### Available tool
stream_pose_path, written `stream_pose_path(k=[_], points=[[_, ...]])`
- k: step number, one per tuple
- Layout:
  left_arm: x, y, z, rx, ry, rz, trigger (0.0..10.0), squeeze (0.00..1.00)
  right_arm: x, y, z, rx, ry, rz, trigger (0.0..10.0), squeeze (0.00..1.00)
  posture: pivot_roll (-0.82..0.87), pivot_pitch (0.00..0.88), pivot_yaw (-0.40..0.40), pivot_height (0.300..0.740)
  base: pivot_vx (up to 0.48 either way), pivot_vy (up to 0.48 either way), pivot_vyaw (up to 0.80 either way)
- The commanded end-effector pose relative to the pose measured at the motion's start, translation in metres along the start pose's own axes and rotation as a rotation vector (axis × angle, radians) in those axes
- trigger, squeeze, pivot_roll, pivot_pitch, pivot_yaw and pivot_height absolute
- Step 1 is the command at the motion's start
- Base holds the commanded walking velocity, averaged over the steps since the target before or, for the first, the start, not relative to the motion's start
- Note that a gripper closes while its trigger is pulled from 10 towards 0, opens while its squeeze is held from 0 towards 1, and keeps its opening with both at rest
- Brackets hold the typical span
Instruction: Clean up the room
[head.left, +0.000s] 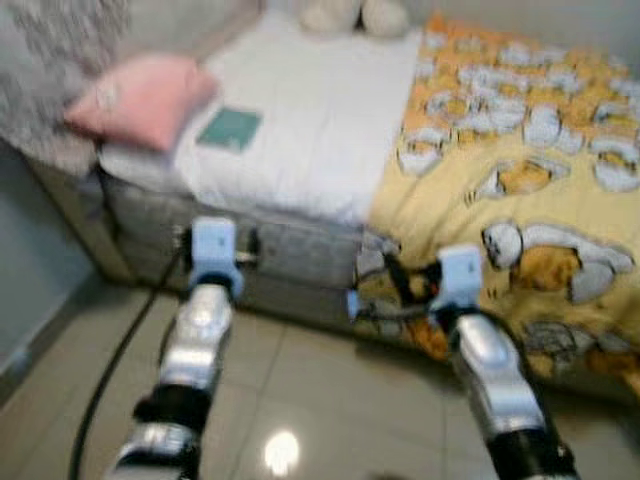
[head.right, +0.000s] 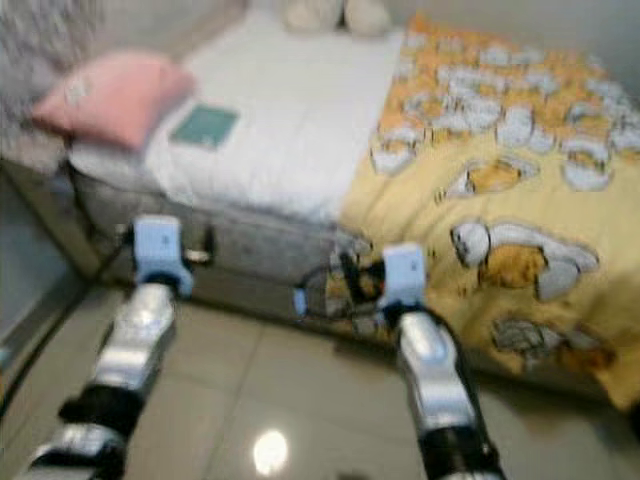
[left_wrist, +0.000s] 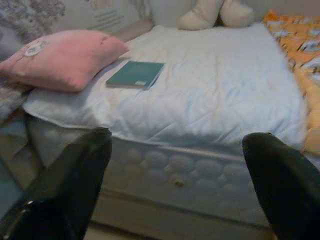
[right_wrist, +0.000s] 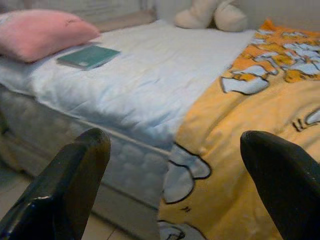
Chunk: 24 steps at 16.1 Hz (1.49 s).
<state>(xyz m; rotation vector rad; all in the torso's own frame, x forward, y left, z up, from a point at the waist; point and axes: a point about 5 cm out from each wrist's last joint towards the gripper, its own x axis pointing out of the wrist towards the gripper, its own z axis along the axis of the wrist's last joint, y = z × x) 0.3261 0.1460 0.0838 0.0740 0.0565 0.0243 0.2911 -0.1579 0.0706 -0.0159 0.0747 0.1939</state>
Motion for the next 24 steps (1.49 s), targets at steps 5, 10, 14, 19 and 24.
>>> stream_pose_path(k=[5, 10, 14, 19, 24], points=[[-0.013, 0.002, -0.012, -0.054, 0.034, -0.001, 10.0, 0.00, -0.001, -0.010, -0.005, 0.009, 0.033, -0.041, 10.0, 1.00, -0.04, 0.000, -0.010, 0.740, 0.349, 0.000, 0.31], [-0.060, 0.024, -0.017, -0.030, -0.042, -0.120, 10.0, 0.00, -0.052, -0.049, -0.017, 0.047, 0.039, -0.325, 10.0, 0.00, -0.06, 0.000, 0.013, 0.740, 0.000, 0.000, 0.00], [-0.046, 0.011, -0.024, -0.076, 0.031, -0.033, 10.0, 0.00, -0.039, -0.028, -0.022, 0.060, 0.052, -0.193, 10.0, 0.00, -0.05, 0.000, 0.017, 0.740, 0.266, -0.328, 0.63], [-0.056, 0.025, -0.037, -0.032, 0.126, 0.040, 10.0, 0.00, -0.028, -0.034, -0.009, 0.064, 0.021, -0.172, 10.0, 0.00, -0.04, 0.000, 0.015, 0.740, 0.342, -0.333, 0.60], [-0.054, 0.027, -0.037, 0.028, 0.161, 0.083, 10.0, 0.00, -0.018, -0.014, -0.014, 0.101, 0.042, -0.072, 10.0, 0.00, -0.03, 0.000, 0.006, 0.740, 0.321, -0.353, 0.60]])
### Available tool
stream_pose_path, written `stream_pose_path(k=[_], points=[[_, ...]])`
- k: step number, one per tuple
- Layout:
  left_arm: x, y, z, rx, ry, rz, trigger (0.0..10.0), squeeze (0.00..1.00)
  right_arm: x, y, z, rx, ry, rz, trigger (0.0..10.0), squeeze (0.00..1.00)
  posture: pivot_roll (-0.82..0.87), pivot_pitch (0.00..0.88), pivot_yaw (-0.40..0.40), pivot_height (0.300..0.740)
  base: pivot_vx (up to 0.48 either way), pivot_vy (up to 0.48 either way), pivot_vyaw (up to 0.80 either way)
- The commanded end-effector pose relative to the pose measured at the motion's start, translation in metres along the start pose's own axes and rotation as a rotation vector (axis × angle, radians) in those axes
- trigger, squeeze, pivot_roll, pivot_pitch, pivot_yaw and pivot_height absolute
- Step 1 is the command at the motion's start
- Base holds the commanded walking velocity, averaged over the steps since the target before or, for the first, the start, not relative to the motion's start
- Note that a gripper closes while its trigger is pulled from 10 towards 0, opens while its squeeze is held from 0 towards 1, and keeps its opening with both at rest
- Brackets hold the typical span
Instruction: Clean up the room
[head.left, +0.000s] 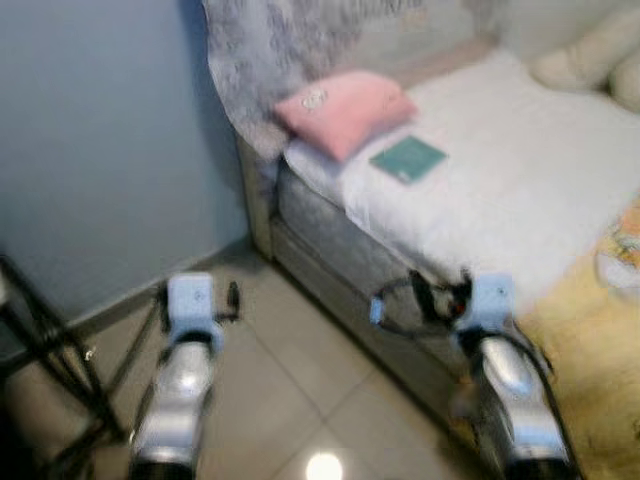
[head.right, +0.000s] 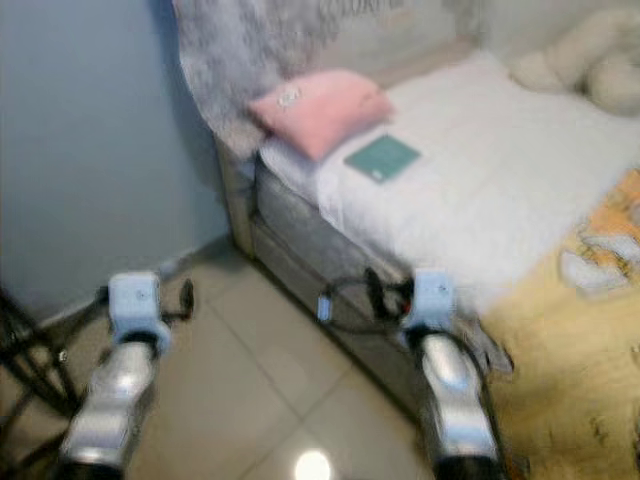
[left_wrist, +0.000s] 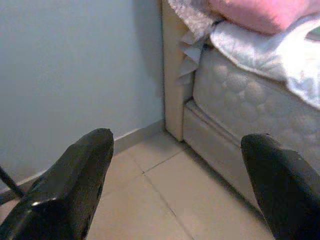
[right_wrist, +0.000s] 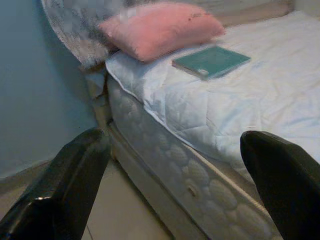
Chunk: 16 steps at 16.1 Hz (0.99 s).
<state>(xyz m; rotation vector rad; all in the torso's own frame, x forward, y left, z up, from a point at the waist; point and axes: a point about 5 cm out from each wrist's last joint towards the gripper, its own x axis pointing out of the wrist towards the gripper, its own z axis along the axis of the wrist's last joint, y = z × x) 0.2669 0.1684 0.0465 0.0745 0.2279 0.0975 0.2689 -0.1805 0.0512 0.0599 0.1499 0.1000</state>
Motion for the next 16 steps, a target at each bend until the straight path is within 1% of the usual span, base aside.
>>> stream_pose_path(k=[1, 3, 4, 5, 6, 8, 10, 12, 14, 16], points=[[0.002, 0.011, 0.007, 0.051, -0.034, 0.008, 10.0, 0.00, 0.006, 0.007, 0.008, 0.014, -0.024, 0.026, 10.0, 0.00, -0.02, 0.000, 0.003, 0.740, 0.300, -0.371, 0.59], [0.001, 0.014, 0.008, 0.067, -0.052, 0.003, 10.0, 0.00, 0.006, 0.006, 0.008, 0.012, -0.022, 0.027, 10.0, 0.00, -0.02, 0.000, -0.001, 0.740, 0.302, -0.369, 0.59], [0.000, 0.013, 0.010, 0.056, -0.062, 0.010, 10.0, 0.00, 0.006, 0.006, 0.007, 0.010, -0.018, 0.029, 10.0, 0.00, -0.02, 0.000, -0.002, 0.740, 0.304, -0.368, 0.59], [-0.001, 0.010, 0.011, 0.056, -0.066, 0.022, 10.0, 0.00, 0.006, 0.006, 0.007, 0.011, -0.016, 0.036, 10.0, 0.00, -0.02, 0.000, -0.004, 0.740, 0.000, 0.000, 0.58], [-0.002, 0.006, 0.013, 0.117, -0.079, 0.027, 10.0, 0.00, 0.005, 0.007, 0.006, 0.011, -0.015, 0.042, 10.0, 0.00, -0.02, 0.000, -0.004, 0.740, 0.000, 0.000, 0.59], [-0.002, 0.002, 0.015, 0.135, -0.093, 0.007, 10.0, 0.00, 0.005, 0.006, 0.005, 0.021, -0.009, 0.040, 10.0, 0.00, -0.03, 0.000, -0.003, 0.740, 0.000, 0.000, 0.59], [0.000, 0.004, 0.014, 0.132, -0.083, 0.020, 10.0, 0.00, 0.004, 0.011, 0.004, 0.017, -0.010, 0.068, 10.0, 0.00, -0.02, 0.000, -0.002, 0.740, 0.000, 0.000, 0.56], [0.001, 0.002, 0.018, 0.148, -0.100, 0.014, 10.0, 0.00, 0.004, 0.011, 0.003, 0.017, -0.004, 0.068, 10.0, 0.00, -0.02, 0.000, 0.001, 0.740, 0.000, 0.000, 0.56], [0.001, 0.005, 0.018, 0.151, -0.101, 0.015, 10.0, 0.00, 0.005, 0.010, 0.001, 0.009, 0.003, 0.064, 10.0, 0.00, -0.02, 0.000, 0.001, 0.740, 0.000, 0.000, 0.56], [0.002, 0.006, 0.016, 0.129, -0.093, 0.010, 10.0, 0.00, 0.007, 0.008, -0.001, 0.019, 0.021, 0.038, 10.0, 0.00, -0.01, 0.000, 0.002, 0.740, 0.000, 0.000, 0.56]])
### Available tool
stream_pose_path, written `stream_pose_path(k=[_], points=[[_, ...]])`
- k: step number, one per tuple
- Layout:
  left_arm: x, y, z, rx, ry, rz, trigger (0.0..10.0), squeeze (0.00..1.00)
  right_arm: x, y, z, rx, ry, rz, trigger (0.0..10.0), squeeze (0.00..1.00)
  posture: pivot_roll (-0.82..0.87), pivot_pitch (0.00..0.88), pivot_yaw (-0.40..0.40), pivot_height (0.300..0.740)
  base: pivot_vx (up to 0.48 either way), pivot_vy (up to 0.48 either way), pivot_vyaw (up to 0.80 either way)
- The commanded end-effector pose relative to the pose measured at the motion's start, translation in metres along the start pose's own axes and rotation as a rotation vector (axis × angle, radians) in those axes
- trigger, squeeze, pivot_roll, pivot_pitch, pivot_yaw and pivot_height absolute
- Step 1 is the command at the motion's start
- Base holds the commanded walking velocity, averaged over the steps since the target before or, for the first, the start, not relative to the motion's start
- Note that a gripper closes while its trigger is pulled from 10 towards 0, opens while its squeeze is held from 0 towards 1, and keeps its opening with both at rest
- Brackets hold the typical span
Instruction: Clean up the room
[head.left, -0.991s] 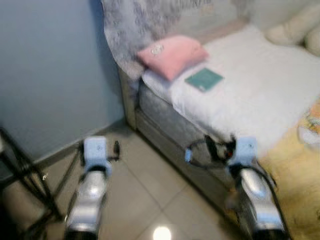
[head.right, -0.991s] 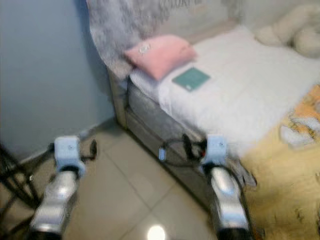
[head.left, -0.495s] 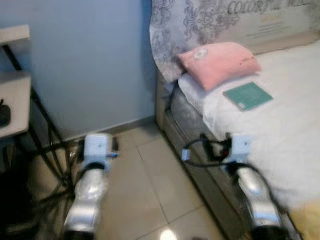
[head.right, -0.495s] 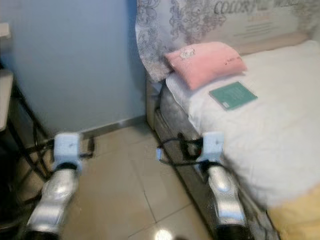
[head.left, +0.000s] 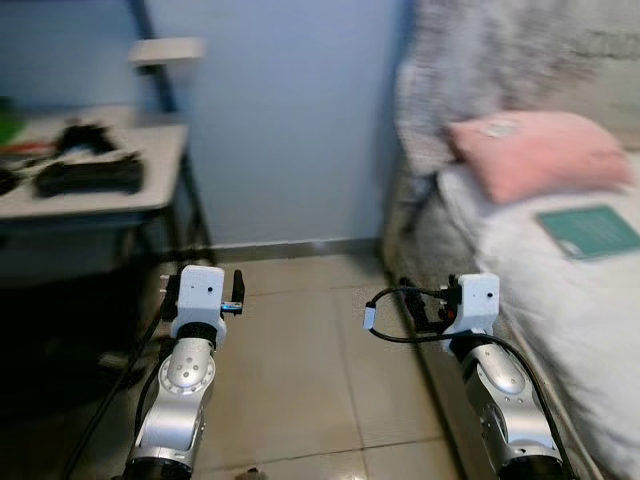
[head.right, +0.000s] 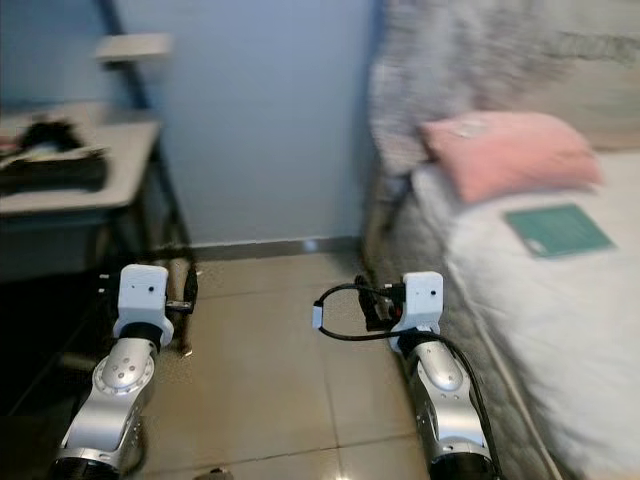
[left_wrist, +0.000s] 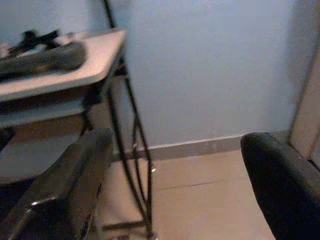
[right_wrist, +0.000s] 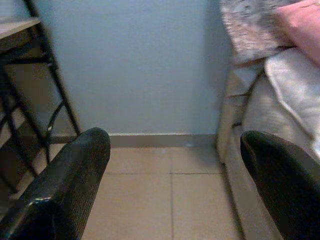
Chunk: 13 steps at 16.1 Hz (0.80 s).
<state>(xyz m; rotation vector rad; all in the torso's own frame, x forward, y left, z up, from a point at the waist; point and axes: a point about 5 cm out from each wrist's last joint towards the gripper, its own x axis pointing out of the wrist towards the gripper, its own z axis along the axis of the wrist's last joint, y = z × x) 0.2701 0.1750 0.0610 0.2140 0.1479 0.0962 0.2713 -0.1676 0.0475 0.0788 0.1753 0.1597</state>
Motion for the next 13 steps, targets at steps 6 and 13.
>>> stream_pose_path(k=[6, 13], points=[[0.0034, 0.0016, -0.0012, -0.031, 0.012, 0.000, 10.0, 0.00, 0.0012, -0.0055, -0.0010, -0.001, 0.014, -0.027, 10.0, 0.00, -0.02, 0.000, -0.001, 0.740, 0.000, 0.480, 0.00], [0.0083, -0.0002, 0.0060, -0.002, -0.031, -0.012, 10.0, 0.00, 0.0006, -0.0051, -0.0028, -0.006, 0.021, -0.028, 10.0, 0.00, -0.02, 0.000, 0.000, 0.740, 0.000, 0.133, 0.00]])
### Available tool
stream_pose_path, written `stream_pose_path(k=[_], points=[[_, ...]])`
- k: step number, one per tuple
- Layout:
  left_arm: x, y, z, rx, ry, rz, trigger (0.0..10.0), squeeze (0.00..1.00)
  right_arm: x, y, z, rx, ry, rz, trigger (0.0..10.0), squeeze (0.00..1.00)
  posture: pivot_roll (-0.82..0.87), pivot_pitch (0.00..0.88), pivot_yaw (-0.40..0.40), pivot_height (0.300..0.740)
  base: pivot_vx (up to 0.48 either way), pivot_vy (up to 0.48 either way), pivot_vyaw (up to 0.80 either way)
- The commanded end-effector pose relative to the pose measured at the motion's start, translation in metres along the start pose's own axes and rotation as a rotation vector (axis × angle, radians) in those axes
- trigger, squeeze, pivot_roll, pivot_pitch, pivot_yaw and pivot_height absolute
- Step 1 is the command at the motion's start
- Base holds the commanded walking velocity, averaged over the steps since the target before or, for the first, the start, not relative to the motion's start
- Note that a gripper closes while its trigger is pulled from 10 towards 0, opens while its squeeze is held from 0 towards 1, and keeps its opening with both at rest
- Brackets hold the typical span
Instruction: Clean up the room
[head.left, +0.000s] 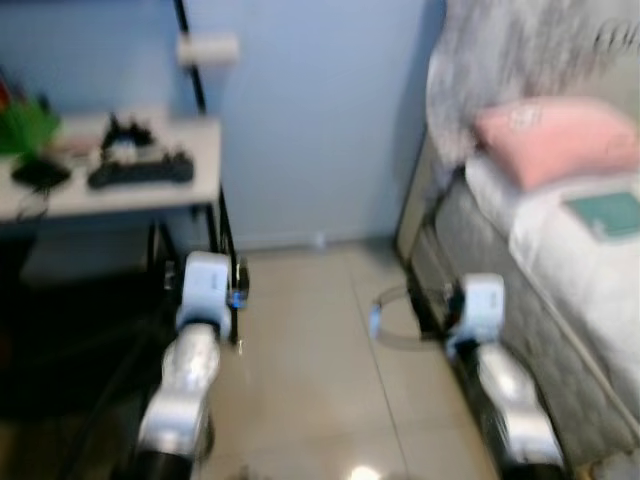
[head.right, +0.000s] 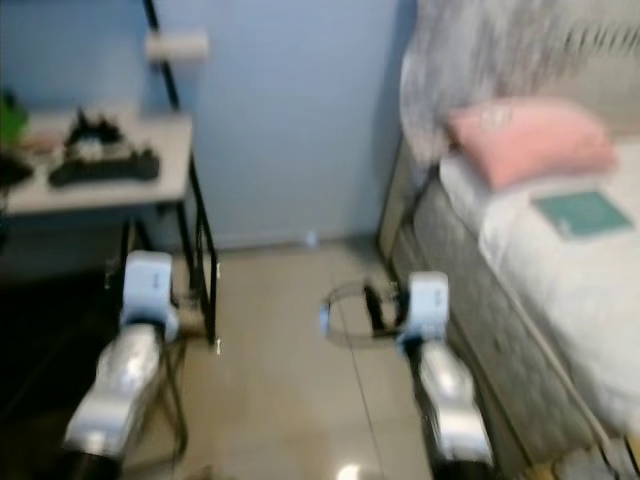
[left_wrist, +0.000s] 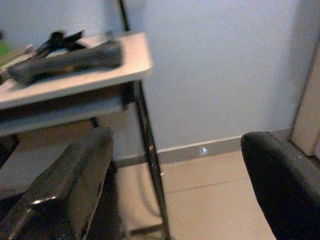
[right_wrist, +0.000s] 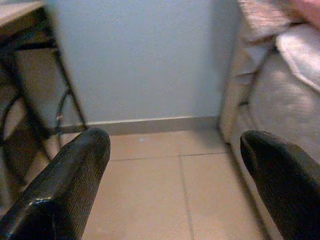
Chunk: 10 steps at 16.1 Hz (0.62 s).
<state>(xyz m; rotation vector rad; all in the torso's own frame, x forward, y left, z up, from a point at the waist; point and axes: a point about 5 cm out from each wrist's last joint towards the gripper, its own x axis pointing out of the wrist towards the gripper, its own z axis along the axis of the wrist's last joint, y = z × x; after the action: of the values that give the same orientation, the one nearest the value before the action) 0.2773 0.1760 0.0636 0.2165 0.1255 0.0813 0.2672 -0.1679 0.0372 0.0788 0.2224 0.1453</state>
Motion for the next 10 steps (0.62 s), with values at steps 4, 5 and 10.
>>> stream_pose_path(k=[4, 5, 10], points=[[-0.041, -0.014, -0.026, -0.023, 0.116, -0.117, 10.0, 0.00, -0.029, -0.025, 0.002, -0.170, 0.016, -0.002, 10.0, 0.00, -0.02, 0.000, -0.001, 0.740, 0.000, 0.000, 0.00], [-0.052, -0.012, -0.039, -0.026, 0.166, -0.147, 10.0, 0.00, -0.046, -0.039, -0.016, -0.198, 0.101, -0.020, 10.0, 0.00, -0.02, 0.000, -0.002, 0.740, 0.000, 0.000, 0.00], [-0.045, -0.021, -0.035, -0.068, 0.154, -0.227, 10.0, 0.00, -0.063, -0.043, -0.040, -0.165, 0.213, -0.007, 10.0, 0.00, -0.02, 0.000, 0.000, 0.740, 0.000, 0.000, 0.00]])
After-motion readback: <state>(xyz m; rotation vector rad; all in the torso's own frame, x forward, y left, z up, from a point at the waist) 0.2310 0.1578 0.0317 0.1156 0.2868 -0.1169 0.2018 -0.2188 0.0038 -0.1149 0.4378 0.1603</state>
